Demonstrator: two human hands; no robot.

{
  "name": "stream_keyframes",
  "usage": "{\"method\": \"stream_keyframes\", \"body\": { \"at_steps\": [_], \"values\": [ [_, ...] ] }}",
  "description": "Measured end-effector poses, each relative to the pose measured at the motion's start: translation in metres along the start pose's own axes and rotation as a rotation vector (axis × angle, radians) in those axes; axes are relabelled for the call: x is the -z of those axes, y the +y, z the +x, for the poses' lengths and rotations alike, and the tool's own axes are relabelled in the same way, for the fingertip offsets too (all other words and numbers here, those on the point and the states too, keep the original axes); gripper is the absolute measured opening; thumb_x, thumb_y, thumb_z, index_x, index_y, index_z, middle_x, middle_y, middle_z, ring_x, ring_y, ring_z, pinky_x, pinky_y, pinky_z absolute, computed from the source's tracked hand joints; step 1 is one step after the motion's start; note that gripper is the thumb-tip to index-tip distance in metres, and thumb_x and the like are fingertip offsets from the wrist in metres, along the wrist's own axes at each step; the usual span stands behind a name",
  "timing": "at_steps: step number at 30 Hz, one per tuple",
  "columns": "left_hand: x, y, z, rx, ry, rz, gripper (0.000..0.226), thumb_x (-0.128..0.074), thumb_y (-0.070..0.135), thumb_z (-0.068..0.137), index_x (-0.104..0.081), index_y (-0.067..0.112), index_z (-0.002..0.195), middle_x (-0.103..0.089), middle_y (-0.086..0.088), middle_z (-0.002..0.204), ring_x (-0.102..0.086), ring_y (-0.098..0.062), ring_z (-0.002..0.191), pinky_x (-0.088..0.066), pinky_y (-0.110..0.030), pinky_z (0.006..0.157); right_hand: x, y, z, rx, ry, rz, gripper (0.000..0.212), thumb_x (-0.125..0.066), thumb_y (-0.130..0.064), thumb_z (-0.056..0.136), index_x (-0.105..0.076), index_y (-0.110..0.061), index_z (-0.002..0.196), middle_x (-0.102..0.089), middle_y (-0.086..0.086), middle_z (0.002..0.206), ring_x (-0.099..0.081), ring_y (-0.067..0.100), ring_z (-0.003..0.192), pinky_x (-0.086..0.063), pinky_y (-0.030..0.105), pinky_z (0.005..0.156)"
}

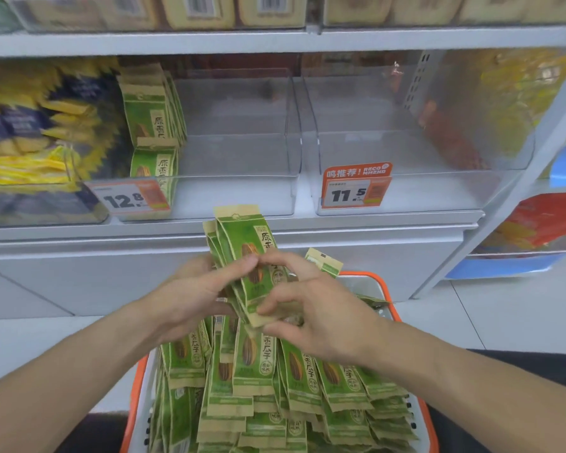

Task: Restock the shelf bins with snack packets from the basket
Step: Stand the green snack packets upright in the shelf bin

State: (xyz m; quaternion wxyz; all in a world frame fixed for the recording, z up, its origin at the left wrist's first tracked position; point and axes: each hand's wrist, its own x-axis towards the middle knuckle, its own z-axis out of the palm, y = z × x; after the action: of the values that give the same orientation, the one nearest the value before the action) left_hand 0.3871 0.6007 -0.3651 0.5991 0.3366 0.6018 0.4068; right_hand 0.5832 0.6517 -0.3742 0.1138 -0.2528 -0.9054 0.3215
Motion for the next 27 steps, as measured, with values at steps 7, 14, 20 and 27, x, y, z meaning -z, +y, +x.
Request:
{"method": "stream_keyframes", "body": {
  "at_steps": [7,14,20,27],
  "values": [
    [0.041,0.037,-0.004,-0.076,-0.065,0.220,0.038,-0.067,0.019,0.086,-0.065,0.016,0.124,-0.073,-0.011,0.114,-0.069,-0.033,0.106,-0.047,-0.060,0.099,0.025,-0.007,0.021,-0.180,0.407,0.210,0.037,-0.079,-0.038,0.081,-0.063,-0.033,0.114,-0.055,-0.022,0.123,-0.054,-0.005,0.113,-0.051,0.017,0.091],
    [0.064,0.033,0.001,-0.128,-0.209,0.221,0.055,-0.070,0.011,0.086,-0.049,0.018,0.136,-0.069,-0.012,0.124,-0.065,-0.035,0.114,-0.043,-0.064,0.103,0.030,0.000,0.052,-0.405,0.064,0.735,0.080,-0.081,-0.039,0.070,-0.042,-0.026,0.139,-0.066,-0.003,0.125,-0.071,0.015,0.103,-0.059,0.043,0.088],
    [0.075,0.027,0.011,-0.209,-0.140,0.238,0.048,-0.069,0.020,0.087,-0.049,0.012,0.130,-0.071,-0.006,0.120,-0.067,-0.027,0.111,-0.054,-0.047,0.097,0.021,-0.004,0.075,-0.330,0.055,0.810,0.044,-0.079,-0.014,0.080,-0.062,-0.014,0.120,-0.075,0.003,0.108,-0.074,0.026,0.093,-0.062,0.047,0.078],
    [0.110,0.043,0.013,-0.537,0.452,0.769,0.054,-0.059,0.065,0.078,-0.054,0.032,0.120,-0.059,0.020,0.106,-0.058,0.006,0.098,-0.046,-0.013,0.081,0.038,-0.031,0.120,-0.030,0.482,0.470,0.046,-0.083,-0.009,0.078,-0.060,-0.031,0.111,-0.073,-0.014,0.101,-0.071,0.009,0.093,-0.058,0.026,0.080]
  ]
}}
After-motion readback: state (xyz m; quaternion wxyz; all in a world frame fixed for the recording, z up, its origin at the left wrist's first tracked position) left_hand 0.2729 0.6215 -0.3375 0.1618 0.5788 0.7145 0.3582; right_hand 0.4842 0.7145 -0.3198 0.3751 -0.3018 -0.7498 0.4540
